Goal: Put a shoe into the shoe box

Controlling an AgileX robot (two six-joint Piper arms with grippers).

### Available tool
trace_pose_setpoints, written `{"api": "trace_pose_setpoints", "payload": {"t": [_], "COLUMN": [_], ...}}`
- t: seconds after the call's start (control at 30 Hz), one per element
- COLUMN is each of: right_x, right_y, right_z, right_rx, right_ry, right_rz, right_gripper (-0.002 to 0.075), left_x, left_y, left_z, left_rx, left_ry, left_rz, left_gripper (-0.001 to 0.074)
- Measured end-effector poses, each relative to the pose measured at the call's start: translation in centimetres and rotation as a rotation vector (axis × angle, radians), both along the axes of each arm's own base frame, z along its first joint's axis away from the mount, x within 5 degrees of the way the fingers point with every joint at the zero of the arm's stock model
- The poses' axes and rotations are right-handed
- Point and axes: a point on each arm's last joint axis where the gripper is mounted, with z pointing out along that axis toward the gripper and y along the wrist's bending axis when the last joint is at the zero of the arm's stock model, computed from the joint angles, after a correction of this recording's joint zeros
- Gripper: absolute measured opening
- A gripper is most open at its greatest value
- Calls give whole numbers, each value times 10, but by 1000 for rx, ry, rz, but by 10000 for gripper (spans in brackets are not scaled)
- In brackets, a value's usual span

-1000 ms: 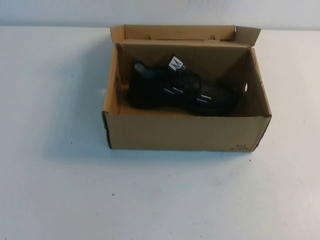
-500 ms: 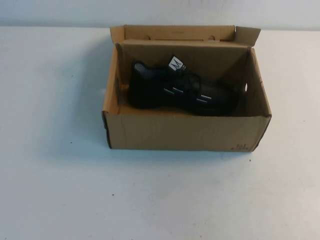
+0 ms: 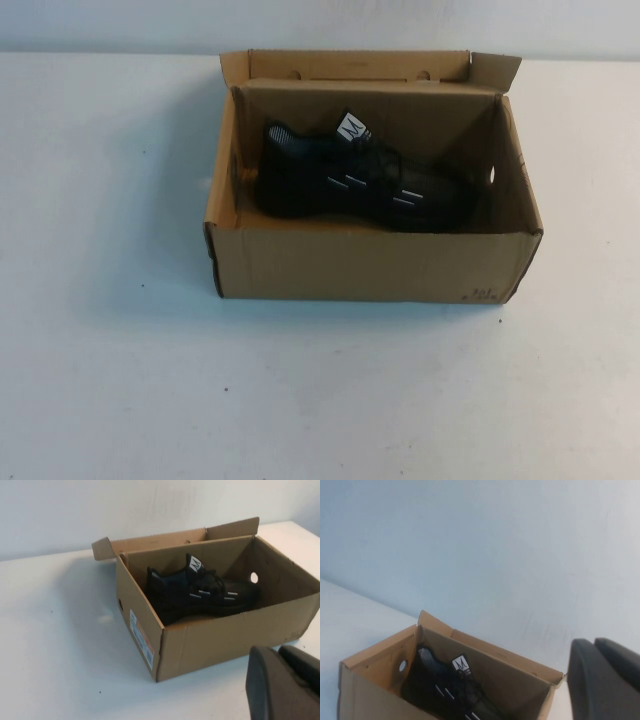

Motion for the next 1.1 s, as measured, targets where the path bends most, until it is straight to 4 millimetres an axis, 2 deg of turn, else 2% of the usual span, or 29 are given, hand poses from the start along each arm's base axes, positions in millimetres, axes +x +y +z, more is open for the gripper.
{"api": "trace_pose_setpoints", "payload": {"t": [0.23,0.93,1.1], "right_x": [0,0,0], "right_y": [0,0,0], "right_z": [0,0,0], "right_rx": [0,0,0], "right_ry": [0,0,0], "right_rz": [0,0,0], "right_gripper": [-16,-16,-16], "left_x": [-2,-2,-6], "left_y": [-1,-1,2], "left_z": [-5,-5,-15], "left_rx": [20,18,47], "left_ry": [50,55,40], "left_rz": [-20,-20,1], "left_gripper": [-1,-1,-1]}}
